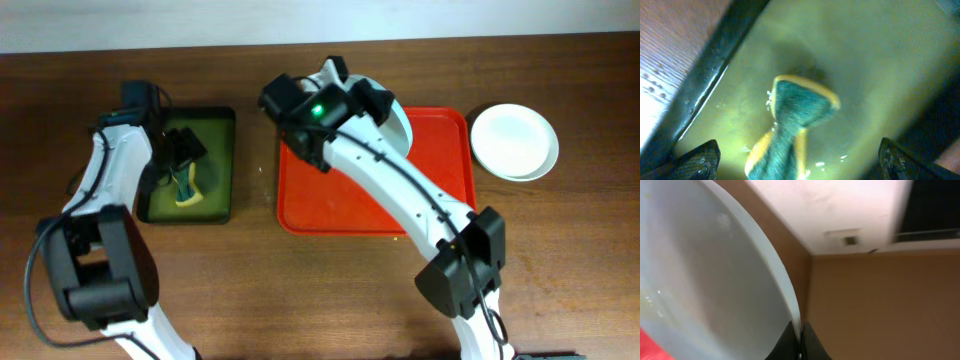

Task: Clean dirty plates on tray and stack at the side
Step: 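Lift the blue plate with the right gripper and stack it on the right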

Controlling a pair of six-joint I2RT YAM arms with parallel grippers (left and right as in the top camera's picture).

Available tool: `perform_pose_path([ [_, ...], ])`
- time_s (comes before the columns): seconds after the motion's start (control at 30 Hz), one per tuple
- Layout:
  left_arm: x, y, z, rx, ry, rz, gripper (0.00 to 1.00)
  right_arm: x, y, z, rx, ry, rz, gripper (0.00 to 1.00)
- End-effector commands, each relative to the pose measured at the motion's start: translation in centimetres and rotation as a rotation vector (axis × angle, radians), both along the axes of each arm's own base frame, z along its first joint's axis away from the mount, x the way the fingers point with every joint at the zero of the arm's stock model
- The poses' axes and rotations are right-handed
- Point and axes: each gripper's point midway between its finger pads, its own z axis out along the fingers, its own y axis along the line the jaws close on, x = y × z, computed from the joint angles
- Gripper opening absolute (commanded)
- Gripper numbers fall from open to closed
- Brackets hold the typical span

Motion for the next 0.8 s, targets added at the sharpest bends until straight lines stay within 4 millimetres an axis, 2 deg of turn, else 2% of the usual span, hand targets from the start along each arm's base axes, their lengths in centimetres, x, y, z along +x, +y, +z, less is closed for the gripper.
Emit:
perform_pose_path([
  [0.0,1.4,-0.9,6.7,-0.043,-0.168,-0.041,0.99,-0.8,1.3,5.1,-0.196,-0.184,0.021,0.04],
  [0.1,0.9,-1.0,6.7,-0.052,-0.150,-0.042,0.99,-1.8,3.1,6.6,-0.313,-0.192,0.068,0.04],
  [0.17,0.9,-1.0,6.7,-0.052,-0.150,-0.042,1.00,-2.2,4.1,6.5,-0.298,-0.192,0.093,0.04],
  [0.2,0.9,-1.0,6.7,-0.052,-0.150,-0.042,0.99,-2.3,4.5,5.8,-0.264,-0.170,0.106,0.04],
  [0.27,0.9,-1.0,6.7,-0.052,-0.150,-0.042,1.00,-1.7,5.8,-0.1,0.023,0.037,0.159,0.04],
  [0.3,0.9,-1.0,6.7,-0.052,-0.150,-0.042,0.99,-0.7,5.6,-2.8,0.145,0.127,0.160,0.04],
  [0.33,0.9,-1.0,6.7,-0.052,-0.150,-0.042,0.99,0.1,3.9,-3.0,0.118,0.149,0.136,0.04],
  [0.37,0.9,-1.0,6.7,-0.052,-0.150,-0.042,0.99,0.8,1.8,-1.5,0.025,0.099,0.086,0.04],
  [0.4,0.9,-1.0,6.7,-0.051,-0.150,-0.042,0.99,0.8,-0.2,2.1,-0.128,-0.013,0.028,0.04],
  [0.43,0.9,-1.0,6.7,-0.052,-0.150,-0.042,0.99,0.3,-0.8,4.3,-0.230,-0.077,0.001,0.04],
  [0.47,0.9,-1.0,6.7,-0.052,-0.150,-0.042,1.00,0.2,-0.9,4.8,-0.228,-0.107,-0.008,0.04],
  [0.5,0.9,-1.0,6.7,-0.052,-0.150,-0.042,0.99,0.6,-0.9,3.3,-0.098,-0.116,-0.017,0.04],
  [0.57,0.9,-1.0,6.7,-0.052,-0.150,-0.042,0.99,1.7,-0.3,-5.0,0.333,0.157,-0.013,0.04],
  [0.6,0.9,-1.0,6.7,-0.052,-0.150,-0.042,0.99,1.9,-1.0,-7.0,0.415,0.259,-0.015,0.04],
  [0.63,0.9,-1.0,6.7,-0.052,-0.150,-0.042,0.99,2.2,-2.9,-8.0,0.499,0.299,-0.066,0.04],
  [0.7,0.9,-1.0,6.7,-0.051,-0.150,-0.042,0.99,3.1,-7.7,-8.6,0.689,0.283,-0.209,0.04],
  [0.73,0.9,-1.0,6.7,-0.052,-0.150,-0.042,0.99,3.4,-10.6,-9.4,0.834,0.308,-0.277,0.04],
  [0.77,0.9,-1.0,6.7,-0.052,-0.150,-0.042,0.99,3.5,-12.4,-9.9,0.952,0.325,-0.318,0.04],
])
